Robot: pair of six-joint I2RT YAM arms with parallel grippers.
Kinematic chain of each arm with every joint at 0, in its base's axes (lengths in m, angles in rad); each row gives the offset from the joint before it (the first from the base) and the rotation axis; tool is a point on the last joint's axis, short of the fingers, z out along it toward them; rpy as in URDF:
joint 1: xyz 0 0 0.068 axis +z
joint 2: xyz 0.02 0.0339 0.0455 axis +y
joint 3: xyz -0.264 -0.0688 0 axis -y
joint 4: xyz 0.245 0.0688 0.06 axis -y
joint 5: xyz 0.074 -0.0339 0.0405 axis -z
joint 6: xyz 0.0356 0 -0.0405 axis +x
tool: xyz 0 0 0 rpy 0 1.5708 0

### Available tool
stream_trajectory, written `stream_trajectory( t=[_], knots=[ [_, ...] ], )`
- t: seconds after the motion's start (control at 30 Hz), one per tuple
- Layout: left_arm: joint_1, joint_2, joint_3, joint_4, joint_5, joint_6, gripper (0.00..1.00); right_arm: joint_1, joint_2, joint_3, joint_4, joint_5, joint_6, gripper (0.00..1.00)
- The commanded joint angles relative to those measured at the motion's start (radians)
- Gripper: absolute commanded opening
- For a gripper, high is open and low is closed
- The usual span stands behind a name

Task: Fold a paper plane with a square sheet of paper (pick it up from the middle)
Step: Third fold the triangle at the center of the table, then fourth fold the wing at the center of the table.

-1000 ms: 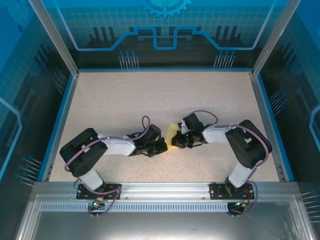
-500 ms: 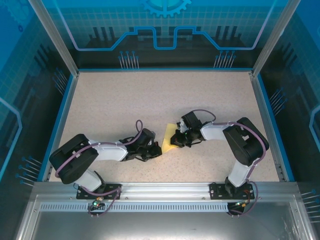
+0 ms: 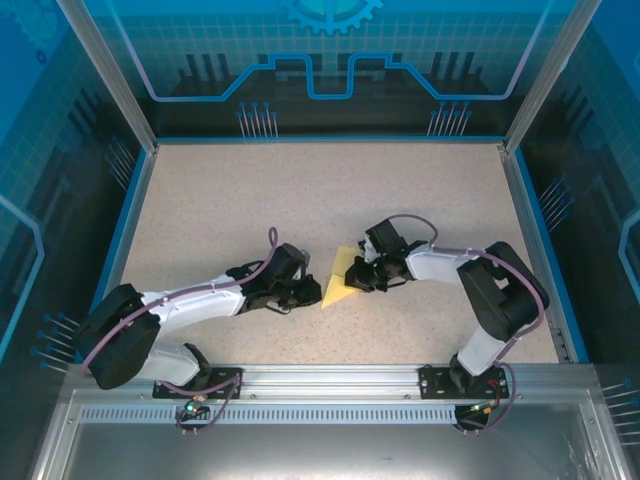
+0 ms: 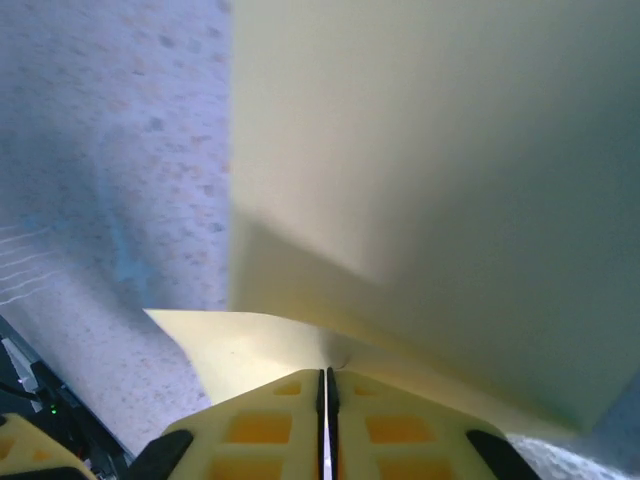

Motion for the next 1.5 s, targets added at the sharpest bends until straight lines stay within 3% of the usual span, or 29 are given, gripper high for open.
stream_trajectory(
  t=[0.0, 0.27, 0.47, 1.0, 1.27, 1.47],
  knots=[
    [0.006, 0.068, 0.061, 0.047, -0.016, 0.016, 0.18, -0.014, -0.096, 0.038, -0.067, 0.058, -0.004, 0.17],
    [0.004, 0.267, 0.196, 0.109, -0.002, 0.010, 0.17, -0.079, -0.265, -0.086, -0.102, 0.153, 0.039, 0.43],
    [0.003, 0.359, 0.258, 0.041, -0.121, 0.007, 0.13, -0.107, -0.284, -0.134, -0.086, 0.140, 0.042, 0.53],
    [0.004, 0.432, 0.261, -0.032, -0.187, 0.009, 0.06, -0.103, -0.154, -0.116, 0.003, 0.049, 0.097, 0.56],
    [0.004, 0.440, 0.253, -0.030, -0.186, -0.001, 0.05, -0.096, -0.098, -0.108, 0.062, 0.006, 0.133, 0.50],
    [0.004, 0.440, 0.256, -0.038, -0.187, -0.001, 0.05, -0.096, -0.066, -0.111, 0.126, -0.030, 0.158, 0.40]
  ],
)
